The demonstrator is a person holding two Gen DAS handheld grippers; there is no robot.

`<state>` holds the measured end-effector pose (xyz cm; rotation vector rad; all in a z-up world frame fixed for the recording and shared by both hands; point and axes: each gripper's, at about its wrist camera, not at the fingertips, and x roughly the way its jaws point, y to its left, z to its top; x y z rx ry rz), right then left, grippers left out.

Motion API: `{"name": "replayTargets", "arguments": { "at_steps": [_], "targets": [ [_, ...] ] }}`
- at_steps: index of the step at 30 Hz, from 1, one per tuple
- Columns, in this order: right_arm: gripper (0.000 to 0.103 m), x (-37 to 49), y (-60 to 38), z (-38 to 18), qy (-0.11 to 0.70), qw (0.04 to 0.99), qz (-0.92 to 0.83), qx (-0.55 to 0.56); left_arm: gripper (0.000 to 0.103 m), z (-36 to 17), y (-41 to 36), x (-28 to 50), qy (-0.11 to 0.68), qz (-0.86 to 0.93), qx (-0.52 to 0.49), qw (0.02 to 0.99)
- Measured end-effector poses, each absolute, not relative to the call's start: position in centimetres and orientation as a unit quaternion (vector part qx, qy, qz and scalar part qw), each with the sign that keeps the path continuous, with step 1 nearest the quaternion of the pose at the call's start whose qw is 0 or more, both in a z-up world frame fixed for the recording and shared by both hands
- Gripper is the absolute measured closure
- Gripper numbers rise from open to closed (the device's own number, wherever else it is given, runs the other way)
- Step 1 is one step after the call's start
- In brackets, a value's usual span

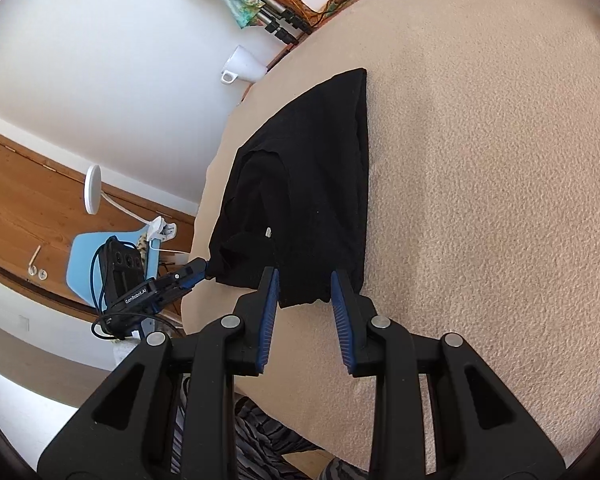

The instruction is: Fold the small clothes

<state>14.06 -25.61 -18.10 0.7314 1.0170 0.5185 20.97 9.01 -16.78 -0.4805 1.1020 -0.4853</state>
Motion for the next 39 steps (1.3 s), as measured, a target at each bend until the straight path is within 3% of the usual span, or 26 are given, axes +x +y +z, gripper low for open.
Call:
{"name": "replayTargets", "arguments": {
  "at_steps": [10, 12, 13, 17, 31, 36, 39],
  "targets": [
    [0.076, 14.6, -24.4, -18.4, 0.48, 0.775, 0.248, 0.328, 0.097, -15.6, 7.8, 20.9, 0.501, -0.24, -0.171, 0.814],
    [0.091, 14.7, -24.2, -18.2, 0.478, 0.777, 0.249, 0.324, 0.101, -15.3, 7.7, 20.8, 0.497, -0.24, -0.166, 0.817],
    [0.092, 14.7, -24.1, -18.0, 0.476, 0.781, 0.246, 0.321, 0.102, -15.2, 7.7, 20.8, 0.496, -0.24, -0.165, 0.818],
    [0.096, 14.5, -24.3, -17.1, 0.465, 0.791, 0.244, 0.314, 0.102, -14.5, 7.8, 20.8, 0.491, -0.246, -0.172, 0.818],
    [0.097, 14.0, -25.7, -15.3, 0.457, 0.8, 0.245, 0.303, 0.102, -13.6, 9.0, 20.4, 0.486, -0.266, -0.204, 0.807],
    [0.097, 13.7, -25.0, -15.5, 0.47, 0.809, 0.237, 0.261, 0.102, -15.7, 8.7, 20.2, 0.53, -0.237, -0.141, 0.802],
    [0.097, 13.4, -24.3, -16.7, 0.492, 0.818, 0.216, 0.205, 0.086, -15.6, 9.1, 19.6, 0.526, -0.224, -0.122, 0.811]
  ]
}}
